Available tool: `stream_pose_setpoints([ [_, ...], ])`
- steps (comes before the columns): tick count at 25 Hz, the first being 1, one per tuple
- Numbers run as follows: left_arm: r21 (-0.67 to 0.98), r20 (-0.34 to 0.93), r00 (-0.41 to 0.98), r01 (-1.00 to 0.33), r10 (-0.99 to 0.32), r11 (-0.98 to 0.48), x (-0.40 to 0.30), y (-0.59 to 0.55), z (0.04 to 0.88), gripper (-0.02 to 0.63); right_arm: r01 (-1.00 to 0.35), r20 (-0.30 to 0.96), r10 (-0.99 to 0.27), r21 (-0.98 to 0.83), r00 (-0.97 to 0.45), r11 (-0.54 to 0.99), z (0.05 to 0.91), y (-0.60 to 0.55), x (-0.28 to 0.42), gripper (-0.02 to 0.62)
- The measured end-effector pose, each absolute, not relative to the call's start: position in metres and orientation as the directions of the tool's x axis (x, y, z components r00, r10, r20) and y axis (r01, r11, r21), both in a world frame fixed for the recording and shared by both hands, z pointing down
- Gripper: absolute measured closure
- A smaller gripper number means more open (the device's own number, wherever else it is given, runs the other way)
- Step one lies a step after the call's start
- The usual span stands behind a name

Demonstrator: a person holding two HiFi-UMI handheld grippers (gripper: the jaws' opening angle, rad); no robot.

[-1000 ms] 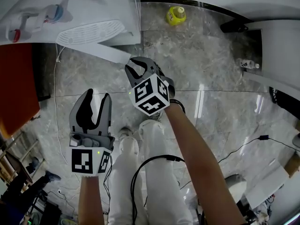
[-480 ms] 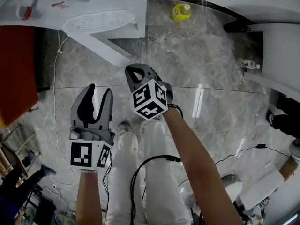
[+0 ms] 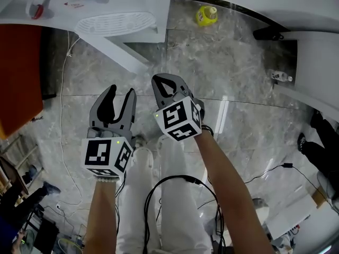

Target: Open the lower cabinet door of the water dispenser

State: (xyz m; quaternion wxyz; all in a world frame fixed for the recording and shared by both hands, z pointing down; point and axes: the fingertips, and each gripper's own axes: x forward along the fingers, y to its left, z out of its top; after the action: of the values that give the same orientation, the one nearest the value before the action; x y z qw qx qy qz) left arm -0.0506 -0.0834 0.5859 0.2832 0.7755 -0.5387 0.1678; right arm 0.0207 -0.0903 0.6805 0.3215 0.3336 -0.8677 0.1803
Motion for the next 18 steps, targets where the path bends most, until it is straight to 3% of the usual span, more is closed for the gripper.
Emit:
stream_pose_setpoints([
  [8, 0.335, 0.645, 0.292, -0.939, -0.707, -0.082, -0.038, -0.096, 0.628, 0.363, -0.738, 0.654, -0.511, -0.110, -0.558, 0.666, 0.650, -0.091, 0.063, 0.592],
  [18, 0.300, 0.744, 0.176, -0.950, -0.645, 0.087, -0.035, -0.108, 0.674, 0.311, -0.773, 0.625, -0.551, -0.137, -0.552, 0.620, 0.629, -0.089, 0.091, 0.592],
])
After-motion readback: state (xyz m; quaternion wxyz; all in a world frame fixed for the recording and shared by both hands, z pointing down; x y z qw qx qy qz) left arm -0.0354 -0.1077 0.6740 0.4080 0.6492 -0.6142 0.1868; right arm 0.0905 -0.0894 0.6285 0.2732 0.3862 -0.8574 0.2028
